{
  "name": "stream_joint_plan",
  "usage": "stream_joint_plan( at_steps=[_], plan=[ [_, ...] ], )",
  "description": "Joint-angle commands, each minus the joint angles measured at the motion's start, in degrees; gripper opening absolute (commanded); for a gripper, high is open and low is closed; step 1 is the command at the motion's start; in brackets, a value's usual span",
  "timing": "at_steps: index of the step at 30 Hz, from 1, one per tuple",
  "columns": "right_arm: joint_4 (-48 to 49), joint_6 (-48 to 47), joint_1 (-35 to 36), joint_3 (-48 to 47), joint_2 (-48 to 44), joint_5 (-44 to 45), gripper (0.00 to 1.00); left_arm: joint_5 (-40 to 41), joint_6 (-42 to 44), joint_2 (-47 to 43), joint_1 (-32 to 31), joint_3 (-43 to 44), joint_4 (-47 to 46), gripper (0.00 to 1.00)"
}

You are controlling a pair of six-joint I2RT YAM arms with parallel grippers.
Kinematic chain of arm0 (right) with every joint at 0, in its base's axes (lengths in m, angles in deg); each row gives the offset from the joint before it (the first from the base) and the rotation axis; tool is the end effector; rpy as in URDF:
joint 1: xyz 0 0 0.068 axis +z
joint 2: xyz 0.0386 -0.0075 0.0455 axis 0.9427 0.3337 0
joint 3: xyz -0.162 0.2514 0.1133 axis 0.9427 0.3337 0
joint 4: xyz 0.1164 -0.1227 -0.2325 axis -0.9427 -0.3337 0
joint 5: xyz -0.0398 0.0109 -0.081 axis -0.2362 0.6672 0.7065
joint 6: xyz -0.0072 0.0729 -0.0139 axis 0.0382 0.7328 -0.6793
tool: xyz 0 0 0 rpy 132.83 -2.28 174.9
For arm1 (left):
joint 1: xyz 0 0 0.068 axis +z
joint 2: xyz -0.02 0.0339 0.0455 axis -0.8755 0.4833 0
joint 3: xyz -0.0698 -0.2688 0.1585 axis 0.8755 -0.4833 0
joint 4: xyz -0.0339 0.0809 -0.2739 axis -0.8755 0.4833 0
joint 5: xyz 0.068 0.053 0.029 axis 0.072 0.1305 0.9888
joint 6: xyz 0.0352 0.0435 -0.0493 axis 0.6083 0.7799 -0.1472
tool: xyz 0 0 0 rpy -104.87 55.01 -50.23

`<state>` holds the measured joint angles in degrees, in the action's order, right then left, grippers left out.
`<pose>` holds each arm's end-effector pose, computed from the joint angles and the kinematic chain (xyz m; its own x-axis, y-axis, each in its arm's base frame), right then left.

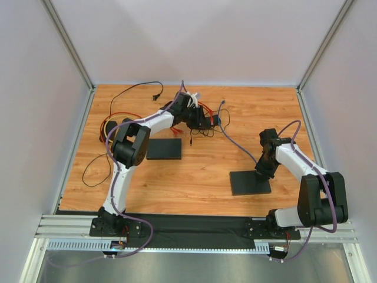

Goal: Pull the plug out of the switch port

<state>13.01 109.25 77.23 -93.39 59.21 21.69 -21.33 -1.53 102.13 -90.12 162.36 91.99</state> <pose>0.2312 0.0213 0.1798 -0.8510 0.5177 -0.0888 0.5229 0.8510 -0.0498 0.5040 -0.3158 0.1716 -0.8928 -0.0607 -0.4463 0.3054 0.6466 -0.6990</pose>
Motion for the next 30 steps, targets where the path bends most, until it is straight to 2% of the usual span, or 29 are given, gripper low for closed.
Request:
stream_joint_plan(
  at_steps=[1,3,7,9,10,13,18,24,30],
  plan=[
    [4.37,-0.09,0.22,3.59,3.27,2.26,0.23,0.22,-2.30,-7.83,-0.34,-3.76,-6.21,0.43],
    [3.93,-0.01,0.22,3.42,2.49,2.43,0.23,0.92,-3.44,-9.94,-0.60,-6.14,-8.23,0.43],
    [2.70,0.17,0.22,2.80,0.99,2.96,0.23,1.89,-6.25,-14.16,-2.88,-16.05,-19.19,0.43],
    [2.17,0.43,0.14,2.63,0.90,3.22,0.23,2.42,-7.39,-15.92,-5.87,-20.97,-22.99,0.43],
    [1.73,0.78,-0.04,2.54,0.72,3.31,0.23,2.25,-8.10,-16.27,-7.18,-22.05,-26.75,0.43],
    [1.64,1.40,-1.53,2.62,-0.15,2.26,0.23,2.07,-10.12,-15.31,-11.75,-23.55,-30.55,0.43],
    [0.50,2.02,-4.95,2.62,-3.58,2.96,0.23,-2.04,-14.95,-7.58,-17.38,-16.98,-33.28,0.42],
    [-0.38,0.87,-9.01,2.27,-4.73,0.59,0.23,-2.50,-22.86,-1.69,-20.73,-16.09,-39.88,0.42],
    [1.55,0.87,-9.01,3.85,-3.23,-1.43,0.23,-0.39,-20.06,2.44,-24.68,-8.72,-31.02,0.43]
  ],
)
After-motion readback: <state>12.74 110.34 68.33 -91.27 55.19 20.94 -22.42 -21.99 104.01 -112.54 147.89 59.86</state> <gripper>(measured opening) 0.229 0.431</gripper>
